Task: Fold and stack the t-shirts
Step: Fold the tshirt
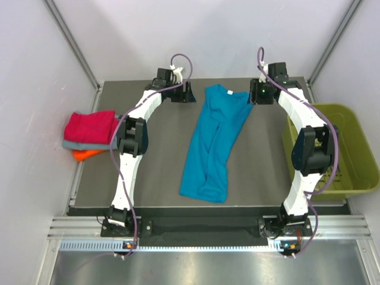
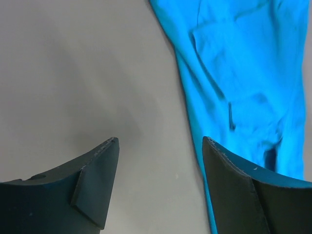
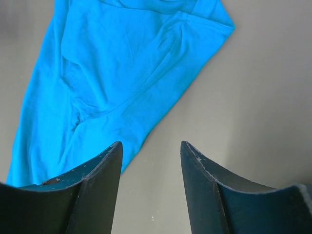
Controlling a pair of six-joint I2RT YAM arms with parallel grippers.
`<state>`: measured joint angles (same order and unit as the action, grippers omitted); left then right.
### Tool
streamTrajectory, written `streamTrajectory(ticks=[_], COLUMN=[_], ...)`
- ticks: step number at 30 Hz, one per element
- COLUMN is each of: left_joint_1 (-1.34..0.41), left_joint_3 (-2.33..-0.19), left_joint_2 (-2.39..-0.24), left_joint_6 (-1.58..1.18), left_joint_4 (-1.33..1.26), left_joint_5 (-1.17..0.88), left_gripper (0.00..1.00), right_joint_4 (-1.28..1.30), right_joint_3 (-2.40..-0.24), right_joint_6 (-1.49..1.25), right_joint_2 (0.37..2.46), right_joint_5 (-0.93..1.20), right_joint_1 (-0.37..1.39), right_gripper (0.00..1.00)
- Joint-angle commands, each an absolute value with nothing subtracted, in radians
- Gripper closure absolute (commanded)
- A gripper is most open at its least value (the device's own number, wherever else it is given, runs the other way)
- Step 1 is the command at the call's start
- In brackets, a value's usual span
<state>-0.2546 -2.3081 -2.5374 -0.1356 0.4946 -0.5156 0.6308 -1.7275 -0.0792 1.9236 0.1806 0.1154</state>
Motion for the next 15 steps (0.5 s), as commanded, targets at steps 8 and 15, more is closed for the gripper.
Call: streamTrajectory(ticks=[8, 15], left_joint_1=[-0.262, -0.271], left_joint_3=[-2.362, -2.372], left_joint_2=[-2.628, -2.694], left_joint_6=[-0.405, -0.443], left_joint_4=[0.157, 0.109], left_joint_5=[-0.745, -0.762], left_gripper=[0.29, 0.32], right_joint_4=[0.612, 0.612], right_joint_3=[-1.675, -1.614], right_joint_6=[-0.049, -0.028], right_joint_2=[1.872, 1.847], right_joint_5=[0.155, 0.130], right_joint_1=[0.146, 0.170], right_gripper=[0.48, 0.47])
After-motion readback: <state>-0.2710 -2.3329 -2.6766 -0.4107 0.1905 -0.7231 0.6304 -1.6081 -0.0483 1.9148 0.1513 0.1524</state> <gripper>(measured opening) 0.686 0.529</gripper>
